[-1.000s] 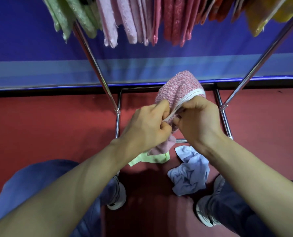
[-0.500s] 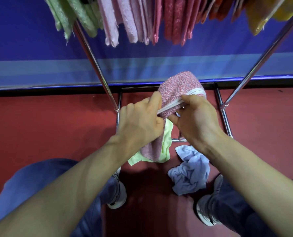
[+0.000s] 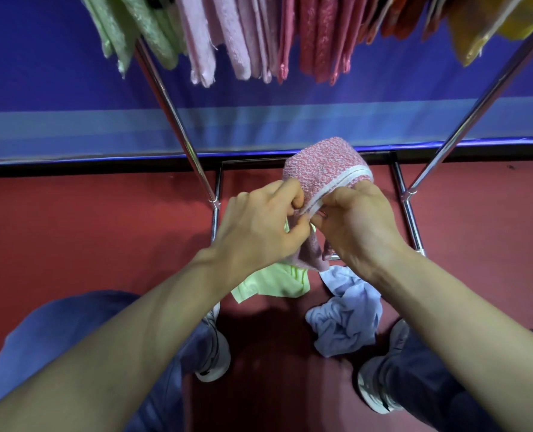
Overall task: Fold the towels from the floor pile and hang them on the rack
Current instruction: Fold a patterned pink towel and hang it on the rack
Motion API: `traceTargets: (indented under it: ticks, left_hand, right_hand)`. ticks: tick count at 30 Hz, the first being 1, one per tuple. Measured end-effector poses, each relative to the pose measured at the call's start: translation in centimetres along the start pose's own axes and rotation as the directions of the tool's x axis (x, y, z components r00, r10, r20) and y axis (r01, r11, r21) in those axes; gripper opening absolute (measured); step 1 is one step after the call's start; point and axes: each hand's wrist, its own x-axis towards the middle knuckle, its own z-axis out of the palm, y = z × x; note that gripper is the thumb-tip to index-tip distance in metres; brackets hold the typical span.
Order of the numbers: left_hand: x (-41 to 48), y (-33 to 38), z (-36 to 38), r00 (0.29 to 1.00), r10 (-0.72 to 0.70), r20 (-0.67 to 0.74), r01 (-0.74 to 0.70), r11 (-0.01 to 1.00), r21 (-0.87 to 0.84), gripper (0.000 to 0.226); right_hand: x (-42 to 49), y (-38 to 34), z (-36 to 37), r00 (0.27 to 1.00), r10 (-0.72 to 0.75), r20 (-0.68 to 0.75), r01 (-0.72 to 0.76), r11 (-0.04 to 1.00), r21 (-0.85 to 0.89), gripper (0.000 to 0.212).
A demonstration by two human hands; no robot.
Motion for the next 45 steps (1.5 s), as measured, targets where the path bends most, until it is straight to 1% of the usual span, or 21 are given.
traceTargets:
  ticks: [4, 7, 10, 12, 13, 15, 17, 18, 20, 23, 26, 27, 29, 31, 33, 35, 37, 39, 41, 43, 45]
  left_hand:
    - [0.2, -0.1, 0.0, 1.000, 0.013, -0.024, -0.013, 1.000, -0.005, 0.015]
    - [0.2, 0.2, -0.1, 0.999, -0.010, -0.048, 0.008, 1.000, -0.027, 0.015]
    - [0.3, 0.4, -0.7, 0.989, -0.037, -0.145, 0.029, 0.998, -0.056, 0.014]
    - [0.5, 0.5, -1.1, 0.983, 0.003, -0.181, -0.016, 0.997, -0.074, 0.013]
    - [0.5, 0.5, -1.2, 0.985, 0.042, -0.166, -0.055, 0.996, -0.077, 0.012]
    - [0.3, 0.5, -1.1, 0.991, 0.112, -0.070, -0.116, 0.992, -0.050, 0.013]
    - [0.0, 0.4, -0.7, 0.992, 0.121, 0.030, -0.121, 0.993, 0.005, 0.017]
    - [-0.1, 0.4, -0.4, 0.993, 0.104, 0.047, -0.106, 0.994, 0.021, 0.018]
    - [-0.2, 0.4, -0.4, 0.998, 0.052, 0.020, -0.052, 0.999, 0.008, 0.021]
    - [0.1, 0.7, -0.9, 0.997, 0.000, -0.072, -0.003, 0.999, -0.044, 0.021]
    - [0.2, 1.1, -1.2, 0.992, -0.006, -0.126, 0.002, 1.000, -0.031, 0.024]
    - [0.3, 1.2, -1.2, 0.990, -0.010, -0.140, 0.006, 1.000, -0.028, 0.023]
    - [0.3, 1.1, -1.1, 0.987, -0.014, -0.159, 0.010, 0.999, -0.031, 0.017]
    - [0.3, 0.9, -0.9, 0.986, -0.009, -0.167, 0.005, 1.000, -0.026, 0.012]
    - [0.2, 0.7, -0.8, 0.986, 0.005, -0.167, -0.006, 1.000, -0.004, 0.016]
    - [0.2, 0.6, -0.8, 0.984, 0.022, -0.176, -0.019, 1.000, 0.016, 0.022]
    - [0.2, 0.6, -0.9, 0.983, 0.030, -0.182, -0.027, 0.999, 0.018, 0.025]
    - [0.3, 0.6, -1.0, 0.983, 0.045, -0.178, -0.047, 0.999, -0.006, 0.027]
    - [0.4, 0.5, -1.1, 0.981, 0.080, -0.174, -0.088, 0.995, -0.040, 0.027]
    - [0.4, 0.5, -1.1, 0.978, 0.118, -0.173, -0.130, 0.990, -0.056, 0.026]
    - [0.2, 0.7, -0.8, 0.974, 0.150, -0.169, -0.159, 0.986, -0.042, 0.023]
  right_hand:
    - [-0.3, 0.0, 0.3, 0.999, -0.035, 0.018, 0.036, 0.999, -0.031, 0.028]
    - [-0.4, 0.1, 0.5, 0.999, -0.049, 0.014, 0.049, 0.998, -0.045, 0.031]
    - [-0.3, 0.1, 0.3, 0.996, -0.086, -0.012, 0.084, 0.988, -0.126, 0.026]
    - [-0.3, 0.1, 0.3, 0.993, -0.116, -0.011, 0.113, 0.977, -0.179, 0.025]
    - [-0.4, 0.1, 0.4, 0.992, -0.128, 0.011, 0.128, 0.975, -0.184, 0.025]
    - [-0.8, 0.1, 0.5, 0.989, -0.139, 0.055, 0.147, 0.972, -0.185, 0.029]
    - [-1.1, 0.3, 0.7, 0.987, -0.138, 0.078, 0.151, 0.968, -0.202, 0.038]
    - [-1.2, 0.5, 0.7, 0.988, -0.132, 0.083, 0.147, 0.965, -0.217, 0.038]
    - [-1.2, 0.9, 0.8, 0.991, -0.109, 0.078, 0.125, 0.965, -0.229, 0.035]
    - [-1.3, 1.2, 0.9, 0.992, -0.077, 0.096, 0.099, 0.963, -0.250, 0.033]
    - [-1.3, 1.7, 1.0, 0.994, -0.031, 0.102, 0.057, 0.963, -0.264, 0.017]
    - [-1.4, 1.8, 1.2, 0.995, -0.017, 0.097, 0.043, 0.959, -0.279, 0.019]
    - [-1.5, 2.0, 1.4, 0.991, -0.036, 0.132, 0.080, 0.932, -0.353, 0.034]
    - [-1.8, 1.9, 1.5, 0.989, -0.060, 0.135, 0.105, 0.931, -0.351, 0.032]
    - [-1.8, 1.9, 1.4, 0.987, -0.085, 0.138, 0.128, 0.932, -0.339, 0.039]
    - [-1.8, 1.9, 1.4, 0.979, -0.101, 0.175, 0.161, 0.912, -0.377, 0.041]
    - [-1.8, 1.9, 1.4, 0.984, -0.080, 0.159, 0.135, 0.918, -0.374, 0.045]
    - [-1.9, 1.8, 1.5, 0.987, -0.045, 0.155, 0.099, 0.927, -0.362, 0.059]
    - [-2.0, 1.6, 1.6, 0.989, -0.006, 0.146, 0.054, 0.944, -0.327, 0.063]
    - [-2.0, 1.4, 1.6, 0.993, 0.061, 0.100, -0.039, 0.978, -0.207, 0.054]
    - [-1.8, 1.5, 1.4, 0.992, 0.114, 0.057, -0.104, 0.983, -0.149, 0.039]
